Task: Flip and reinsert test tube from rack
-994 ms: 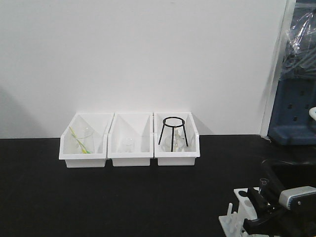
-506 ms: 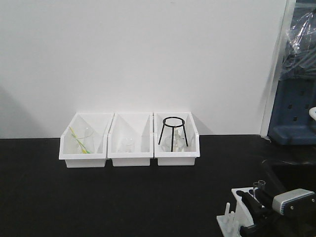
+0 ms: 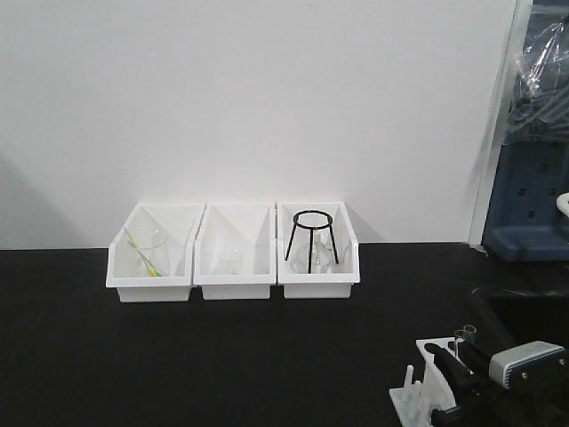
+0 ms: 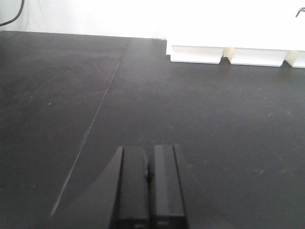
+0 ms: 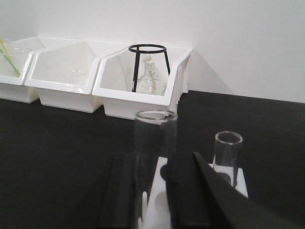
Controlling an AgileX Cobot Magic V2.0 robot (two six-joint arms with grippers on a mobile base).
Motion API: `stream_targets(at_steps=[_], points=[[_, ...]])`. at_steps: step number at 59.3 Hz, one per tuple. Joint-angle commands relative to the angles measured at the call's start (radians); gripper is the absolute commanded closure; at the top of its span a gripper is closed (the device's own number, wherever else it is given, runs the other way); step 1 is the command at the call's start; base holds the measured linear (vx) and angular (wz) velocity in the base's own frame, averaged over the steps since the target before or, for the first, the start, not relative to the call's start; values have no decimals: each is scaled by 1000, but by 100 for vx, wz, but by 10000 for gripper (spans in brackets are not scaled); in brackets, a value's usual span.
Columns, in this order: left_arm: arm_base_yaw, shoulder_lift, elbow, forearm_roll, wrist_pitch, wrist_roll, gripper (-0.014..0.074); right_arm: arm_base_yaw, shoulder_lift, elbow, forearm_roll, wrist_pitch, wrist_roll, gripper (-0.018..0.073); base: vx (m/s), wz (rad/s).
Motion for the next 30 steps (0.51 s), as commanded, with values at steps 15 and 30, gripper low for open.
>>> stream_targets(at_steps=[15,30], points=[[-5,-12,1,-4,-87,0,603,-6,-24,-22,3,-210,14,551,0,0],[-5,-12,1,-4,-87,0,603,-6,-24,-22,2,-210,14,326,0,0]])
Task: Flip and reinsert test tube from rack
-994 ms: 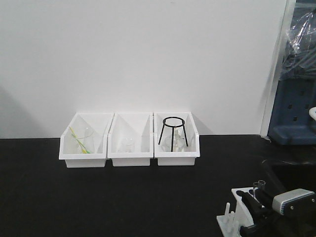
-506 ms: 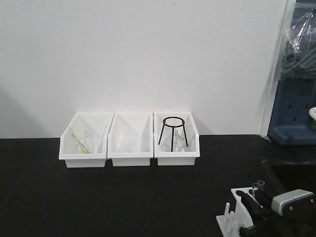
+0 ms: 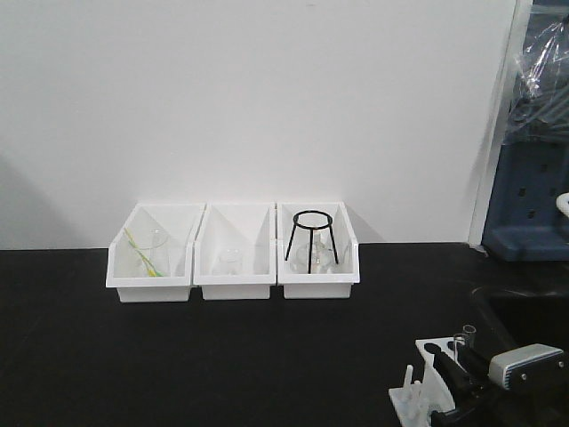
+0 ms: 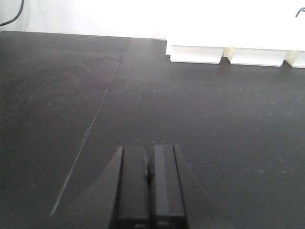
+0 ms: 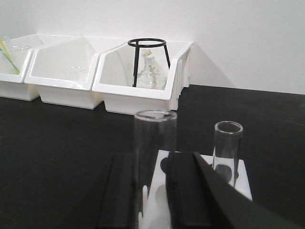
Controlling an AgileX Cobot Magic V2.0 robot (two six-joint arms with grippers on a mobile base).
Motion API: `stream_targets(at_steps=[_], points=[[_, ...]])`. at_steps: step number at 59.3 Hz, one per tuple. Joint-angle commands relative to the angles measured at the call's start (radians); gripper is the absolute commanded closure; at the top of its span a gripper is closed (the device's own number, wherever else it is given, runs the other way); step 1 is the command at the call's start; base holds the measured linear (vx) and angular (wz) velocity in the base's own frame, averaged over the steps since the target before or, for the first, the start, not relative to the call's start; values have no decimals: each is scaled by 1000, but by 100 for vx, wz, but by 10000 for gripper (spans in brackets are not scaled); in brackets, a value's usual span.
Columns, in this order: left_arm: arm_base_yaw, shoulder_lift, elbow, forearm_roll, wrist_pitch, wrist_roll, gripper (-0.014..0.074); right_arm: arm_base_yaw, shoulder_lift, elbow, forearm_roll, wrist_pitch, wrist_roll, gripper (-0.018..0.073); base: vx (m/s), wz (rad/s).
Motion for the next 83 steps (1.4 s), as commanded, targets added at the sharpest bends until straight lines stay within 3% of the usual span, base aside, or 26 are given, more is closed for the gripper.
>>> stream_targets(at_steps=[1,12,19,31,37,42,46,50,56,63,72,83], points=[[-5,-12,1,-4,-87,0,603,-6,-36,-22,1,-210,-3,310,0,0],[-5,-12,1,-4,-87,0,603,-6,-46,-22,14,-210,-3,132,0,0],[-5,-12,1,-4,-87,0,603,-6,-100,-22,26,-209,-2,83,0,0],[-5,-12,1,-4,-87,0,603,-6,-312,-24,24,-36,78,123,0,0],[-5,-12,1,-4,-87,0,603,-6,-470,-24,-6,201,164,250,0,0],[-5,-12,1,-4,-87,0,603,-6,-607,-24,-89,445,252,424,0,0],[-5,-12,1,-4,-87,0,603,-4,-718,-22,-217,626,370,575,0,0],[-5,-12,1,-4,-87,0,603,-4,-820,-4,-362,736,520,574,0,0],[-5,-12,1,-4,-87,0,603,-4,-945,57,-546,762,695,571,0,0],[-5,-12,1,-4,-87,0,603,-4,-1096,138,-716,755,813,570,0,0],[-5,-12,1,-4,-87,0,603,-4,-1261,217,-841,754,839,568,0,0],[-5,-12,1,-4,-87,0,603,-4,-1353,263,-882,755,839,568,0,0]])
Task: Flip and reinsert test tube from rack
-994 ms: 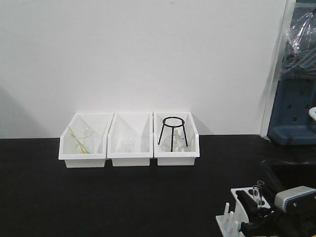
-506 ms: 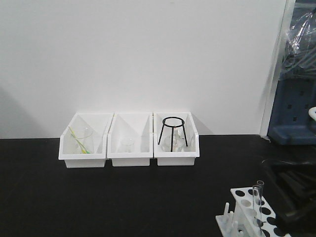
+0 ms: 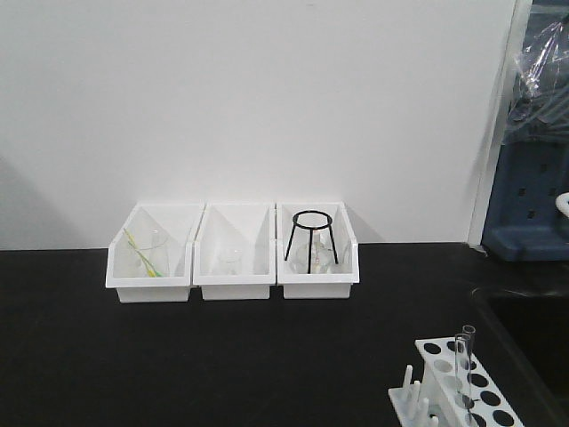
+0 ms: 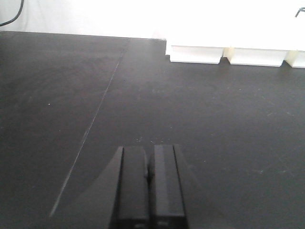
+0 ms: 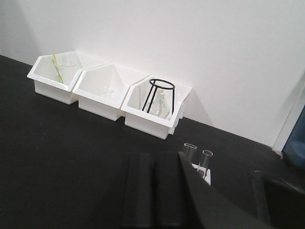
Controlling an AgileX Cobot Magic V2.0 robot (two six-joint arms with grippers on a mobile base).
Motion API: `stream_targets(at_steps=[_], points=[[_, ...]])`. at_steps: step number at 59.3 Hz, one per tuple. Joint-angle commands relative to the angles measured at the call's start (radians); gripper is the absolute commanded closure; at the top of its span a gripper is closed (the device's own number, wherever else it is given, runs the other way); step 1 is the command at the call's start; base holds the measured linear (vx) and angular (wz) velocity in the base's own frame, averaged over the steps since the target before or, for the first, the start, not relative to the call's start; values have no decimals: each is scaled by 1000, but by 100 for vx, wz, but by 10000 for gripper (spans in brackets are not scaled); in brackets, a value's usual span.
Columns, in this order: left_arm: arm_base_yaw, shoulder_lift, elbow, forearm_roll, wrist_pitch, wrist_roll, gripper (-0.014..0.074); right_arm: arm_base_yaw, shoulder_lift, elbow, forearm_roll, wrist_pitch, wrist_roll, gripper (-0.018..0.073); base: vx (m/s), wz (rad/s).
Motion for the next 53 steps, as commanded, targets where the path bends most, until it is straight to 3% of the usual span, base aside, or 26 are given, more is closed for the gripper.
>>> stream_targets(at_steps=[1,16,20,23,30,33,37,42,53], points=[[-5,-12,1,-4,-87,0,603,-4,-24,-14,4,-32,2,568,0,0],[-5,-12,1,-4,-87,0,603,-4,-29,-10,34,-27,1,568,0,0],[-5,-12,1,-4,-87,0,603,-4,-29,-10,226,-28,0,568,0,0],[-5,-12,1,-4,-87,0,603,-5,-36,-10,408,-9,-63,568,0,0],[-5,-12,1,-4,-87,0,603,-4,-74,-10,841,138,-492,568,0,0],[-5,-12,1,-4,-87,0,603,-4,-106,-10,974,209,-655,568,0,0],[-5,-12,1,-4,-87,0,603,-4,-166,-8,1084,297,-819,568,0,0],[-5,-12,1,-4,-87,0,603,-6,-247,27,1121,340,-919,568,0,0],[-5,-12,1,-4,-87,0,603,-6,-456,203,1115,338,-884,568,0,0]])
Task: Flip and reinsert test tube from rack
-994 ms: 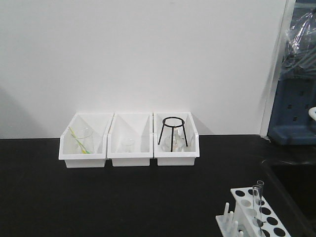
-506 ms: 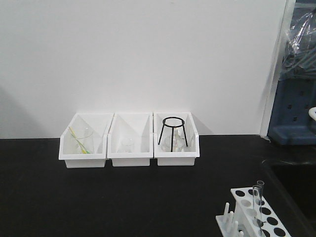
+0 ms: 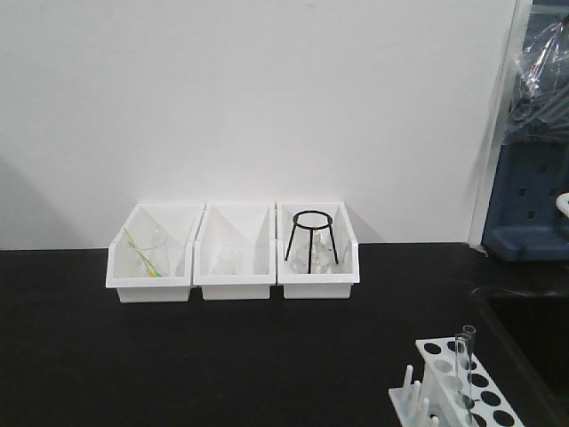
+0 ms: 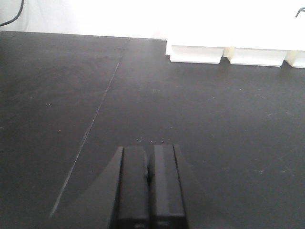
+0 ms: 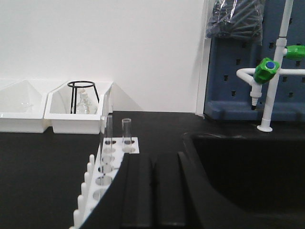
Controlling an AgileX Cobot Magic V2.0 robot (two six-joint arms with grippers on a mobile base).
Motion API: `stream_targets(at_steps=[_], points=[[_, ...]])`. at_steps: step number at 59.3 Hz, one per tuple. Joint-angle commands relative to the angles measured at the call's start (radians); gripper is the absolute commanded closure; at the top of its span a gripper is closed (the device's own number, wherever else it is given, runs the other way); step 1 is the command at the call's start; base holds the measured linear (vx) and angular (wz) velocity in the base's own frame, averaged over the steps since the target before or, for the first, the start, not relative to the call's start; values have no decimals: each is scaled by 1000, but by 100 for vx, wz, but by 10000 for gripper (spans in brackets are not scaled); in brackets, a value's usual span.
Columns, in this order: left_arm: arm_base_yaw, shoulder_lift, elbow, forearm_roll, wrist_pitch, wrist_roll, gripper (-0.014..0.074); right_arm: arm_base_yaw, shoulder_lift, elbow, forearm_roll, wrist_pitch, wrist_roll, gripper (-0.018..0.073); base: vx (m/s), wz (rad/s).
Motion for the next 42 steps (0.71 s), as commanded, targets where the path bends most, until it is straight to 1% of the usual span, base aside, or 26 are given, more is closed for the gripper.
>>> stream_targets(at_steps=[1,3,7,42], points=[[-5,-12,1,-4,-87,0,603,-6,-73,46,3,-64,2,568,0,0],[-5,-12,1,-4,-87,0,603,-7,-100,71,3,-66,12,568,0,0],[-5,-12,1,-4,-86,0,603,-6,-89,64,2,-12,22,568,0,0],[-5,-12,1,-4,-86,0,603,-6,-90,65,6,-13,20,568,0,0]])
